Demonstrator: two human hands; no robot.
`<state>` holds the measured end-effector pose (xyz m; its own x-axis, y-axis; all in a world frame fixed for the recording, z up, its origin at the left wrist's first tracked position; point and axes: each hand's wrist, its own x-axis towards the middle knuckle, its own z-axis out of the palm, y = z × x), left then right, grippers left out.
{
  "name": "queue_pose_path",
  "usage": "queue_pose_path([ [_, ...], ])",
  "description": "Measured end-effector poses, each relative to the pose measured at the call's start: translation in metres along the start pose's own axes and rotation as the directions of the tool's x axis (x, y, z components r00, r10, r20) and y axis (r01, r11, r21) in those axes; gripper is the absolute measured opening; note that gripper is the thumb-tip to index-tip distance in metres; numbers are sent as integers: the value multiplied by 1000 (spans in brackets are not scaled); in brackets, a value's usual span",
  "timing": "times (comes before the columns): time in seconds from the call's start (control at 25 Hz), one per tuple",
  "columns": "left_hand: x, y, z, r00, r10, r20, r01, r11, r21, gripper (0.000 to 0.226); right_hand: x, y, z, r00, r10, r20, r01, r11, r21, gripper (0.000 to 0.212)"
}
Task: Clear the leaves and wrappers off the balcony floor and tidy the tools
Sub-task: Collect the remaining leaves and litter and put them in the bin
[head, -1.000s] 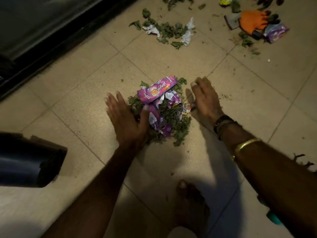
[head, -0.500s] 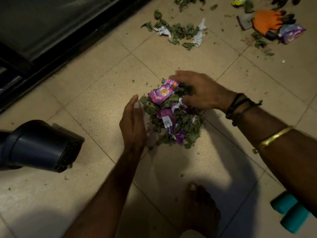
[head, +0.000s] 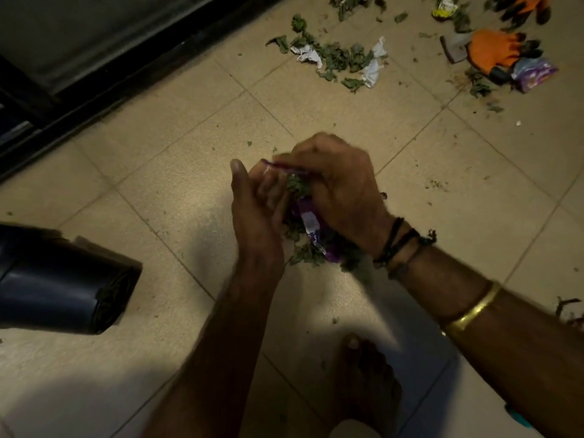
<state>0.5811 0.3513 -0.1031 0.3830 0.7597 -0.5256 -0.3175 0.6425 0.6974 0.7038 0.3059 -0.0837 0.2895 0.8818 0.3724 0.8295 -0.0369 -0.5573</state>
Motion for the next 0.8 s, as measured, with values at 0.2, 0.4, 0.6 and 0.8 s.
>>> queue_pose_path([
  [0.2, 1, 8, -16, 900, -354, 256, 421, 859, -292, 31, -46, -34, 3, 915, 191, 357, -319, 882, 346, 50],
  [0.4, -10, 4, -27, 898, -334, 288, 387, 910, -151, 79, -53, -8, -16, 841, 538, -48, -479, 784, 394, 28],
  [0.6, 5, 7, -34, 984, -170, 45, 173, 982, -74, 70, -69, 14, 7, 762, 584, 280, -407, 769, -493, 81],
  [0.8, 12, -13, -38, 984, 30, -175, -17, 997, 78, 54, -59, 19, 1, 864, 475, 167, -387, 838, -384, 36],
])
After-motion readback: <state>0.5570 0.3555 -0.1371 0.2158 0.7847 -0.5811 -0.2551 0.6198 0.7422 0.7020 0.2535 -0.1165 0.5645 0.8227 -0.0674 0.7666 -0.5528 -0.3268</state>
